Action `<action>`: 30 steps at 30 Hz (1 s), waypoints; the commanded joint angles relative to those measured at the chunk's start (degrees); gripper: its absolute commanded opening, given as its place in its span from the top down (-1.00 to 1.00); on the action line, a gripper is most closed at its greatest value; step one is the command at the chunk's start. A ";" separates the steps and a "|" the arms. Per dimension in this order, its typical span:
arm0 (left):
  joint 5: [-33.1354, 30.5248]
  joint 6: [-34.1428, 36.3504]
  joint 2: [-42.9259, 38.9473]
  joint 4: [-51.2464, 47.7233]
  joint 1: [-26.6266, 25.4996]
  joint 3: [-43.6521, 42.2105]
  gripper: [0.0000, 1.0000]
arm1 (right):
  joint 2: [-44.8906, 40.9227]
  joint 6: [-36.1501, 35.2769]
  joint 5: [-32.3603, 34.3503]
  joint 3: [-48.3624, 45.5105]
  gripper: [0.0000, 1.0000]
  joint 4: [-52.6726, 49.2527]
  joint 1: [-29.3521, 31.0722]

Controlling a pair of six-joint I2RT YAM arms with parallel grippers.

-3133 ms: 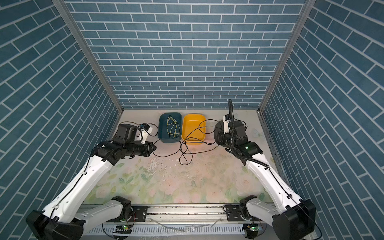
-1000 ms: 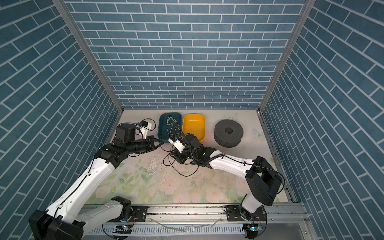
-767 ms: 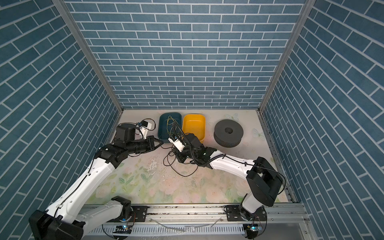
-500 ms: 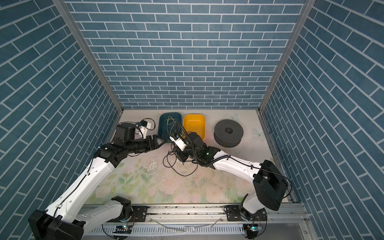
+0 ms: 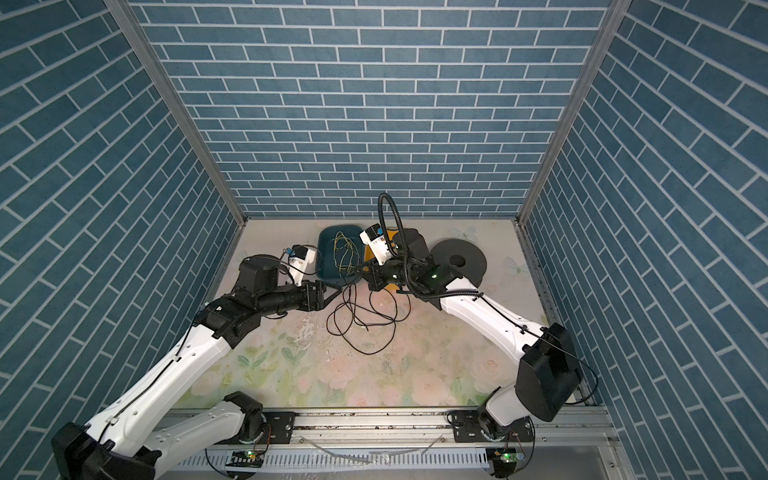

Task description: Wrap the cables

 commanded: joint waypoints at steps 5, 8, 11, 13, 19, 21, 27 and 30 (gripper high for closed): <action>-6.62 10.02 3.25 3.84 -4.59 2.08 -0.30 | 2.30 5.66 -7.76 8.83 1.00 -5.98 -1.04; -7.54 12.18 5.08 3.15 -5.73 3.17 -0.24 | 3.75 6.00 -9.13 11.07 1.00 -8.72 -1.37; -10.26 13.91 5.04 1.30 -5.96 3.79 -0.24 | 4.47 6.13 -9.95 12.06 1.00 -10.47 -2.00; -11.56 15.52 4.04 -0.70 -5.96 4.24 -0.26 | 4.43 6.49 -9.35 12.28 1.00 -11.23 -2.43; -11.12 21.29 3.38 -11.05 -5.98 7.94 -0.36 | 5.90 9.33 -8.08 13.50 1.00 -13.52 -4.60; -11.28 22.52 3.46 -11.95 -5.96 7.97 -0.46 | 6.44 9.65 -8.41 14.16 1.00 -14.25 -5.01; -9.62 23.15 3.61 -6.62 -5.96 5.89 -0.51 | 7.47 11.11 -12.50 15.60 1.00 -14.15 -5.77; -8.79 23.29 5.68 -4.58 -6.05 6.52 -0.47 | 8.13 11.67 -16.05 16.78 1.00 -14.61 -5.80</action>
